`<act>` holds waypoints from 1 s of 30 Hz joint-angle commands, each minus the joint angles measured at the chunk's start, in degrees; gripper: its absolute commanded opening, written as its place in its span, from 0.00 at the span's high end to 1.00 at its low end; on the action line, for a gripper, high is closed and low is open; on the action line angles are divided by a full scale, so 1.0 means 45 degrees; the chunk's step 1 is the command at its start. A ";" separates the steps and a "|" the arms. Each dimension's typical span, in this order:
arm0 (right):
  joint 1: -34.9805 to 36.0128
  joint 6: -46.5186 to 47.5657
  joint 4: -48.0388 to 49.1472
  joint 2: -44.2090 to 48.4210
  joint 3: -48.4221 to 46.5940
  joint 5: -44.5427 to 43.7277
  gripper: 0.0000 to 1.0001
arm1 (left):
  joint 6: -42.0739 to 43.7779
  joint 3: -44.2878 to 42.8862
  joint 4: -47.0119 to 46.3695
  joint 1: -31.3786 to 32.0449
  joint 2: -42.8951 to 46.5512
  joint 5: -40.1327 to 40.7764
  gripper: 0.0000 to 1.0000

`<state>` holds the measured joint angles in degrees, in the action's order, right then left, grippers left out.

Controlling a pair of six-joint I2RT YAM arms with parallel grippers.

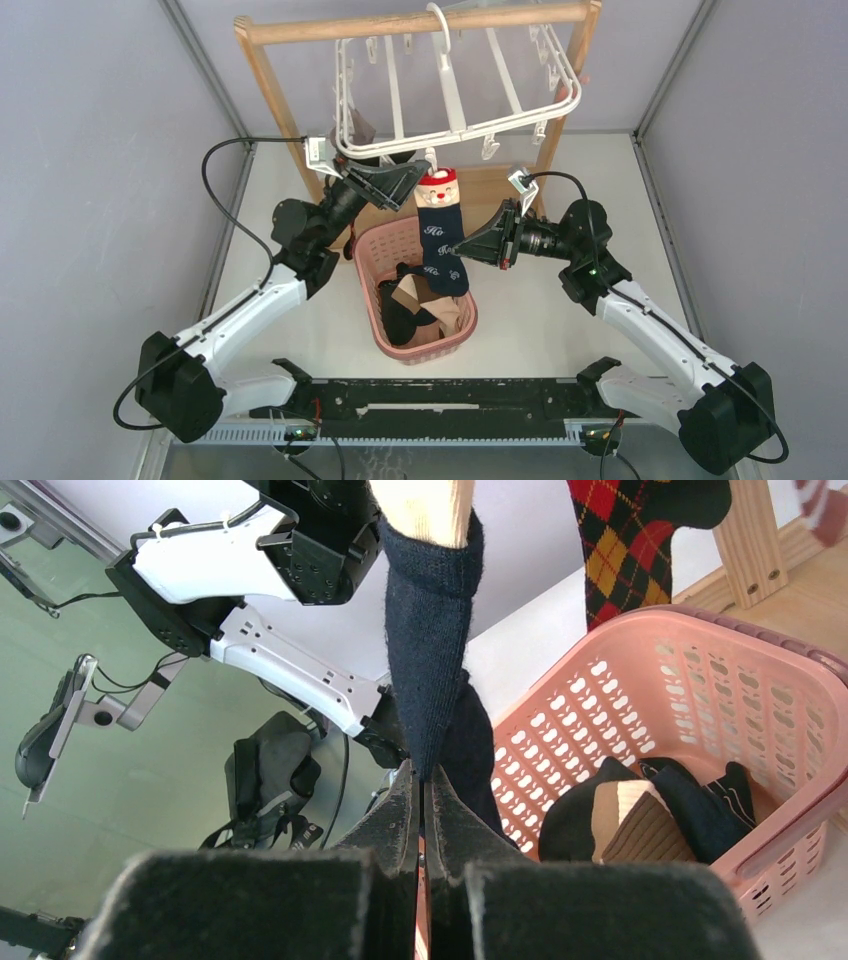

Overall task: Remove the socks clipped to the hanger
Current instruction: Remove the sock from the hanger.

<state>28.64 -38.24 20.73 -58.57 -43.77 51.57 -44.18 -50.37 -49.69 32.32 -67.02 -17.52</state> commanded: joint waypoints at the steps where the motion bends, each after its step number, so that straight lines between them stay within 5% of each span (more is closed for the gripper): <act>1: 0.0060 0.0197 0.0295 0.0096 0.0019 0.0044 1.00 | -0.0056 0.0027 -0.0771 -0.0075 -0.0007 -0.0238 0.14; 13: 0.0045 0.0190 0.0378 -0.0051 0.0020 0.0055 1.00 | 0.0229 -0.0484 -0.0494 0.0045 -0.0457 -0.1303 0.41; 18: 0.0057 0.0232 0.0359 -0.0110 0.0049 0.0063 1.00 | 0.0419 -0.0313 -0.0285 0.0118 -0.0401 -0.1241 0.44; 23: 0.0060 0.0190 0.0507 -0.0188 0.0093 0.0063 1.00 | 0.0530 0.0678 -0.0290 0.0112 0.0109 -0.0824 0.20; 30: 0.0061 0.0124 0.0698 -0.0286 0.0194 0.0082 1.00 | 0.0813 0.2000 0.0173 0.0108 0.1114 -0.0309 0.15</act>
<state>28.64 -38.24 20.95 -59.70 -42.85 51.62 -42.70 -44.34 -49.19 32.62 -65.65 -20.86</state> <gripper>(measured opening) 0.007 0.844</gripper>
